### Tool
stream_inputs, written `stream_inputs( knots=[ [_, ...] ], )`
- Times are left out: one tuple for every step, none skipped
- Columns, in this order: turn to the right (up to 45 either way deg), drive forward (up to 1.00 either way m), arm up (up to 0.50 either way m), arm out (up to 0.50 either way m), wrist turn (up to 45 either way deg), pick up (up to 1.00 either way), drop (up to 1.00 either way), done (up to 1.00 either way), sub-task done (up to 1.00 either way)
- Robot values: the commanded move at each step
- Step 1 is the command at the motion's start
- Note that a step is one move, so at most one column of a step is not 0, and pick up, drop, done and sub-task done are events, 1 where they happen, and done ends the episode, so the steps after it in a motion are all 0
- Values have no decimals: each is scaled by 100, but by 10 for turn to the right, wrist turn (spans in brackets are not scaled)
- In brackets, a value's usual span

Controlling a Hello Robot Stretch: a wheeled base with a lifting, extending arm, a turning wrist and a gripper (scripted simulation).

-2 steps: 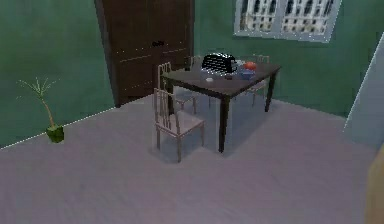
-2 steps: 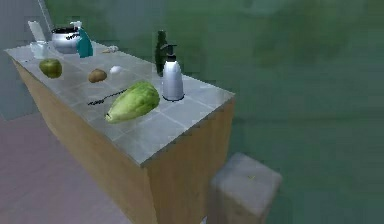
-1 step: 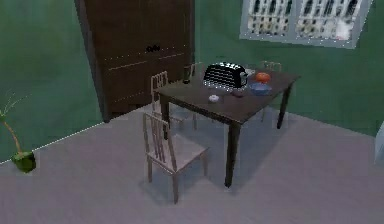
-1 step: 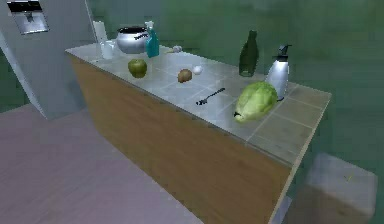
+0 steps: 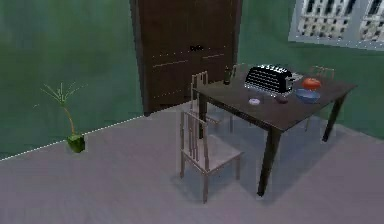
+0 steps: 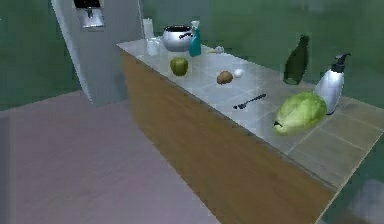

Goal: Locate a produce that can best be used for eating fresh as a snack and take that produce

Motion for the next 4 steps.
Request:
stream_inputs(
  knots=[
    [450,0,0,0,0,0,0,0,0],
    [300,0,0,0,0,0,0,0,0],
    [0,75,0,0,0,0,0,0,0],
    [-450,0,0,0,0,0,0,0,0]
  ],
)
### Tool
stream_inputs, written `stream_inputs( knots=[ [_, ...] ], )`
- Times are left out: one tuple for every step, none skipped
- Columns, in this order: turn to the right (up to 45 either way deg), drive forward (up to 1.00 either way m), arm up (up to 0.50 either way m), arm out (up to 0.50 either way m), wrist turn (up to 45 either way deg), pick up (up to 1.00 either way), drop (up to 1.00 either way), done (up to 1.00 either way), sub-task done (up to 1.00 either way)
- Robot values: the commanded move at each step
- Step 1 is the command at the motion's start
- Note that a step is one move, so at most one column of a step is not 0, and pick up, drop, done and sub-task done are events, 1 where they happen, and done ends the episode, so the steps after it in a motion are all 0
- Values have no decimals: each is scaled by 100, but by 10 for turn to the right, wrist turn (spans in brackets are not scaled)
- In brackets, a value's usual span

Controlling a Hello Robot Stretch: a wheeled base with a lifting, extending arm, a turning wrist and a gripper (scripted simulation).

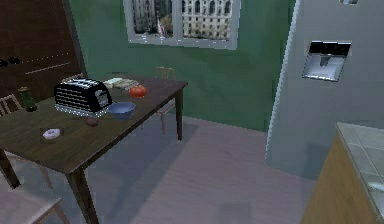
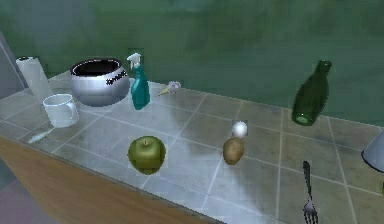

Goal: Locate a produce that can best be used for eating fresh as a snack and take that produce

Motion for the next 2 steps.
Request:
stream_inputs(
  knots=[
    [0,0,50,0,0,0,0,0,0],
    [0,0,38,0,0,0,0,0,0]
  ],
)
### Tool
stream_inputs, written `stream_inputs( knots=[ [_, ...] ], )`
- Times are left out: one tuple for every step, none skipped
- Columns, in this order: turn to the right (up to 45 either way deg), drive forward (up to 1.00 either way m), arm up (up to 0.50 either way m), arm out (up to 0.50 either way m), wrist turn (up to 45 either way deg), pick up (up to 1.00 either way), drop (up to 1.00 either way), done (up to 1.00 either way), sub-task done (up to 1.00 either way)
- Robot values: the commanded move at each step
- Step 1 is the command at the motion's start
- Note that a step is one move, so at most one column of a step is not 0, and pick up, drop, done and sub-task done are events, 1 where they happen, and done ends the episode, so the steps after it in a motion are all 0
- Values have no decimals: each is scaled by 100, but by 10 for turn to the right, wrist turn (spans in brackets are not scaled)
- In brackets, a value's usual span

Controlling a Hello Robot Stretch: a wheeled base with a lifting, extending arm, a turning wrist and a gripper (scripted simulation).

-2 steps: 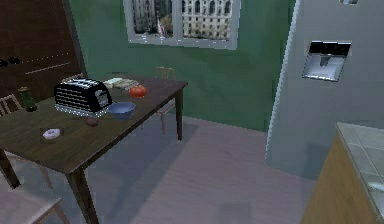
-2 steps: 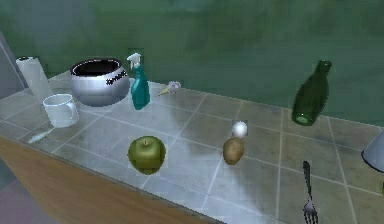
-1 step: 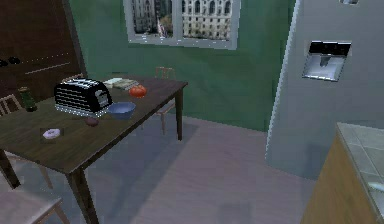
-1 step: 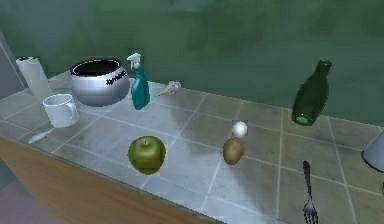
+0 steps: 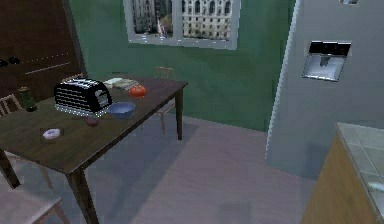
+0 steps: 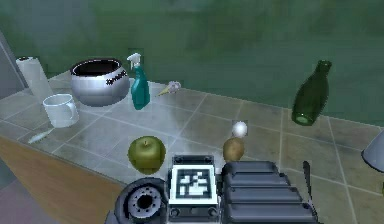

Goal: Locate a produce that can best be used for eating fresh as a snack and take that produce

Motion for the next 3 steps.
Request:
stream_inputs(
  knots=[
    [0,0,0,10,0,0,0,0,0],
    [0,0,0,0,450,0,0,0,0],
    [0,0,0,0,450,0,0,0,0]
  ],
)
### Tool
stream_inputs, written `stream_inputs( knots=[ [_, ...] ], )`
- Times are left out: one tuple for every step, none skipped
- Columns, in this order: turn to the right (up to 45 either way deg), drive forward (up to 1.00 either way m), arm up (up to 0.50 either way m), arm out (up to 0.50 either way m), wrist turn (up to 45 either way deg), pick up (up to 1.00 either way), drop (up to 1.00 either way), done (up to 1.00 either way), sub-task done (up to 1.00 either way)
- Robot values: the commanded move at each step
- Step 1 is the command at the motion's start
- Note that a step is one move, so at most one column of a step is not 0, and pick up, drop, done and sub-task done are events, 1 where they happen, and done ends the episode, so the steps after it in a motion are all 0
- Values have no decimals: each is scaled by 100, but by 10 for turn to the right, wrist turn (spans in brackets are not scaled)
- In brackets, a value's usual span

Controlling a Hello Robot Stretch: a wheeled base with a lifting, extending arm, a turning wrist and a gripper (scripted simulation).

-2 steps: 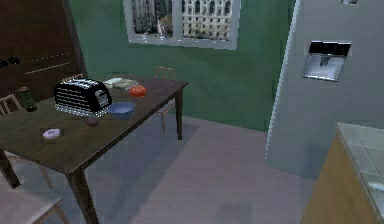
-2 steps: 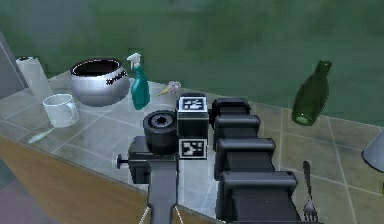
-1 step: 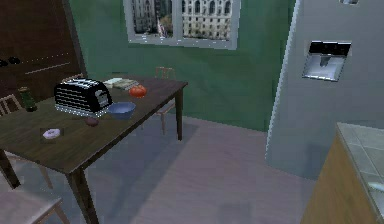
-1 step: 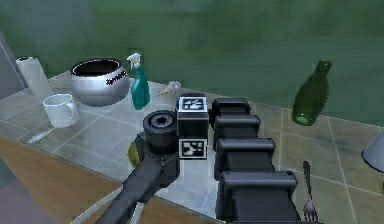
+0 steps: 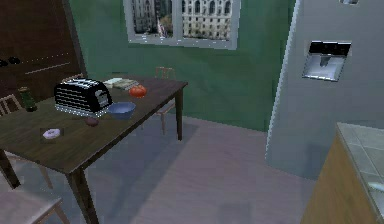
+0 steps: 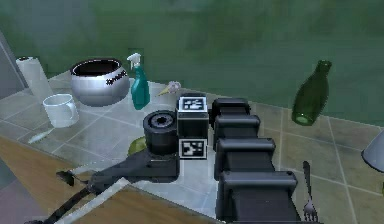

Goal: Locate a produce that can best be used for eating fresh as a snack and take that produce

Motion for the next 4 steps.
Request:
stream_inputs(
  knots=[
    [0,0,0,0,450,0,0,0,0],
    [0,0,0,0,180,0,0,0,0],
    [0,0,-10,0,0,0,0,0,0],
    [0,0,0,0,0,100,0,0,0]
  ],
)
